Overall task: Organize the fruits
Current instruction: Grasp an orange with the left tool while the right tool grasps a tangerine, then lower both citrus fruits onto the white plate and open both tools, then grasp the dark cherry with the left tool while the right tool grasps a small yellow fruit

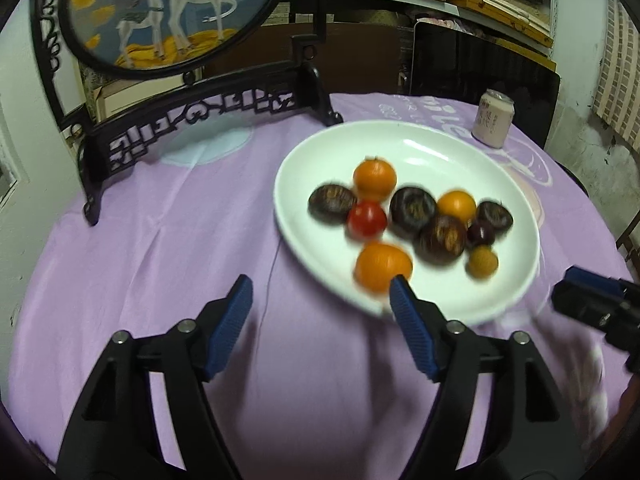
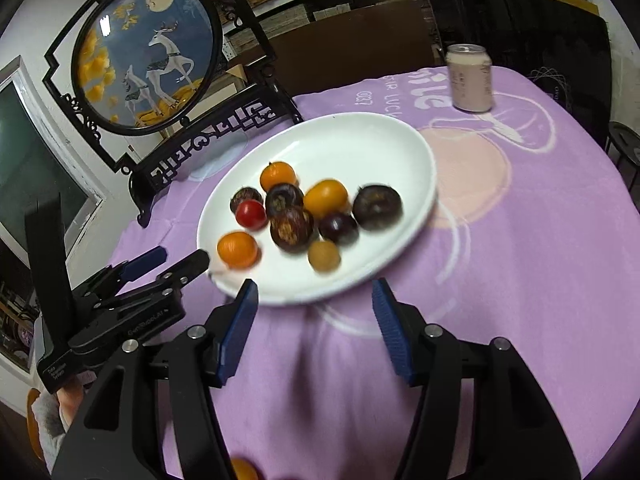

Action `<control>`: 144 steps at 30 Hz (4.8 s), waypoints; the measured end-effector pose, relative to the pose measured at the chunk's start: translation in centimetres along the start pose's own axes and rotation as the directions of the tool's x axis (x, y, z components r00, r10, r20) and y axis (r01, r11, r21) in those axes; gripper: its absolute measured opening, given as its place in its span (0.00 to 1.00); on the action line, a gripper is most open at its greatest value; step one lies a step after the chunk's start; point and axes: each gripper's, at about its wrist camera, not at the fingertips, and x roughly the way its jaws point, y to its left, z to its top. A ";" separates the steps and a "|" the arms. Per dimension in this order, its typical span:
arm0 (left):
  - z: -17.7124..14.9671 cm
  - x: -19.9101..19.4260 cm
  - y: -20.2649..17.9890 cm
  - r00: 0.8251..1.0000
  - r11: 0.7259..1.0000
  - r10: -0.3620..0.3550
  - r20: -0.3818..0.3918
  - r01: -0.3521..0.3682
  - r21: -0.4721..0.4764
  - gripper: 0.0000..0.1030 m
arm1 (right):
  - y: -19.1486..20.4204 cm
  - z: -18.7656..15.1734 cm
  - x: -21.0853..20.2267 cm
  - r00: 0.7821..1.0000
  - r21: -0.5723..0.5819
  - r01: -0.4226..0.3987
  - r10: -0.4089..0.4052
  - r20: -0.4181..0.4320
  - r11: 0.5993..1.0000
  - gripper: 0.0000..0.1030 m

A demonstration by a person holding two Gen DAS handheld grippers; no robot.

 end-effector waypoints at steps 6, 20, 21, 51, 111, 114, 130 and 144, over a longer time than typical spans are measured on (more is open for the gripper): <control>-4.0 -2.3 0.1 1.000 1.000 0.015 -0.028 -0.014 0.026 0.73 | -0.5 -3.5 -2.9 1.000 -0.013 0.008 -0.008 0.019 1.000 0.60; -9.1 -9.0 -6.0 0.992 0.956 -0.119 0.050 0.101 0.276 0.84 | -1.9 -5.9 -5.1 0.997 -0.004 0.061 -0.060 0.038 0.998 0.62; -9.4 -8.9 -6.1 0.991 0.953 -0.125 0.038 0.110 0.283 0.84 | -2.0 -5.9 -5.1 0.997 -0.001 0.062 -0.062 0.038 0.998 0.62; -9.4 -6.6 -2.8 1.000 0.974 -0.026 -0.008 0.028 0.225 0.83 | -1.9 -6.0 -5.2 0.998 -0.012 0.060 -0.060 0.034 0.998 0.62; -7.8 -5.7 -1.4 0.994 0.989 -0.085 -0.075 0.093 0.115 0.34 | 2.5 -9.2 -6.0 1.000 -0.244 0.008 -0.004 0.020 0.970 0.40; -5.2 -5.1 -1.8 0.996 0.989 -0.080 -0.051 0.085 0.121 0.34 | 2.7 -6.6 -5.6 1.000 -0.231 0.005 0.000 0.022 0.973 0.40; 4.6 2.1 -3.2 0.997 0.996 -0.077 0.005 0.077 0.049 0.59 | 0.3 4.2 2.8 0.999 -0.047 -0.020 0.021 0.027 0.999 0.45; 2.3 1.3 -2.8 0.999 0.997 -0.051 -0.015 0.052 0.063 0.67 | -1.6 2.6 0.7 0.999 0.015 -0.001 0.000 0.032 1.000 0.59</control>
